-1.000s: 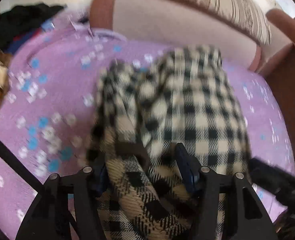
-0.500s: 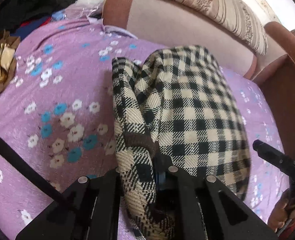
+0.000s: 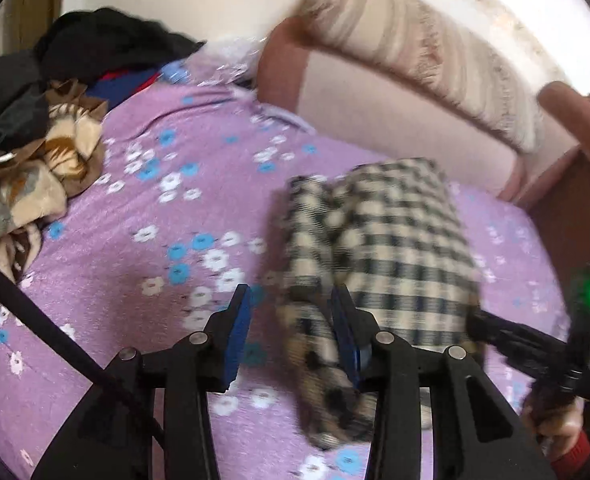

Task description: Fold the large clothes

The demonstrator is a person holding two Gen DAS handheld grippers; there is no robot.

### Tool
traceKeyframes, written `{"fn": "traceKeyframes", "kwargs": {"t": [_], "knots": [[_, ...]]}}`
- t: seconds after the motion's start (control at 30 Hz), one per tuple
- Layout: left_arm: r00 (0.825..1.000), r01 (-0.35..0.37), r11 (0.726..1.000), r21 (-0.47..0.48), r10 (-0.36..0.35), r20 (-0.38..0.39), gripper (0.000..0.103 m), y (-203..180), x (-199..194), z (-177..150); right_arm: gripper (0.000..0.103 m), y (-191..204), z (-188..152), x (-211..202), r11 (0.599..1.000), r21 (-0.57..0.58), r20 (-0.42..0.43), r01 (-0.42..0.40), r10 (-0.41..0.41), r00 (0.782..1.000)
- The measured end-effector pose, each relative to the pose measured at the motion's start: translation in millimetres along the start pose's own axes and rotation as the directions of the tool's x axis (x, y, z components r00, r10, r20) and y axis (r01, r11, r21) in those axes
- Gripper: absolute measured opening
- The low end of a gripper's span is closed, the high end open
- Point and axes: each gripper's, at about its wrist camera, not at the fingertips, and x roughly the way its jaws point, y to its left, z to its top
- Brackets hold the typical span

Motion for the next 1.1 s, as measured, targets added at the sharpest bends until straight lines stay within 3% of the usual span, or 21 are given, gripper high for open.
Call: {"fn": "traceKeyframes", "kwargs": {"t": [0.1, 0.17, 0.2, 0.23, 0.27, 0.37, 0.47, 0.57, 0.67, 0.83, 0.93, 1.0, 1.1], "knots": [[0.998, 0.054, 0.996, 0.067, -0.052, -0.032, 0.039, -21, 5, -10, 0.055, 3, 1, 0, 1.0, -0.002, -0.001, 0.012, -0.012, 1.0], [0.997, 0.04, 0.995, 0.095, -0.033, -0.071, 0.036, -27, 17, -20, 0.055, 5, 0, -2, 1.0, -0.005, -0.001, 0.016, -0.016, 1.0], [0.995, 0.03, 0.995, 0.098, -0.02, -0.096, 0.031, -29, 25, -25, 0.055, 6, 0, -3, 1.0, -0.006, -0.002, 0.016, -0.016, 1.0], [0.991, 0.031, 0.995, 0.092, -0.019, -0.13, 0.017, -28, 34, -31, 0.055, 6, 0, -6, 1.0, -0.008, 0.0, 0.015, -0.015, 1.0], [0.985, 0.062, 0.995, 0.072, -0.049, -0.167, 0.008, -24, 41, -38, 0.055, 7, 0, -9, 1.0, -0.012, 0.006, 0.012, -0.012, 1.0], [0.971, 0.163, 0.987, -0.003, -0.161, -0.177, 0.004, -17, 39, -50, 0.055, 8, 1, -19, 1.0, -0.025, 0.03, 0.008, -0.007, 1.0], [0.935, 0.328, 0.94, -0.097, -0.338, -0.112, 0.004, -11, 16, -47, 0.055, 7, 2, -24, 1.0, -0.026, 0.049, 0.013, -0.012, 0.999], [0.91, 0.396, 0.903, -0.168, -0.411, -0.065, 0.004, -1, 7, -46, 0.055, 4, 3, -28, 1.0, -0.003, 0.071, 0.008, -0.008, 0.997], [0.93, 0.326, 0.916, -0.235, -0.355, -0.094, 0.004, 21, 26, -57, 0.055, 8, 3, -31, 1.0, -0.003, 0.078, -0.005, 0.005, 0.997], [0.927, 0.303, 0.891, -0.337, -0.358, -0.113, 0.004, 46, 48, -77, 0.055, 34, 4, -42, 0.997, -0.08, 0.109, -0.008, 0.017, 0.994], [0.938, 0.285, 0.906, -0.312, -0.331, -0.106, 0.004, 41, 45, -76, 0.055, 54, 10, -39, 0.991, -0.126, 0.098, -0.043, 0.056, 0.994], [0.948, 0.261, 0.926, -0.271, -0.299, -0.107, 0.005, 34, 41, -76, 0.043, 72, 16, -30, 0.984, -0.161, 0.071, -0.074, 0.086, 0.994], [0.955, 0.245, 0.937, -0.249, -0.277, -0.105, 0.005, 29, 39, -76, 0.036, 94, 25, -4, 0.976, -0.192, 0.009, -0.103, 0.106, 0.994]]}}
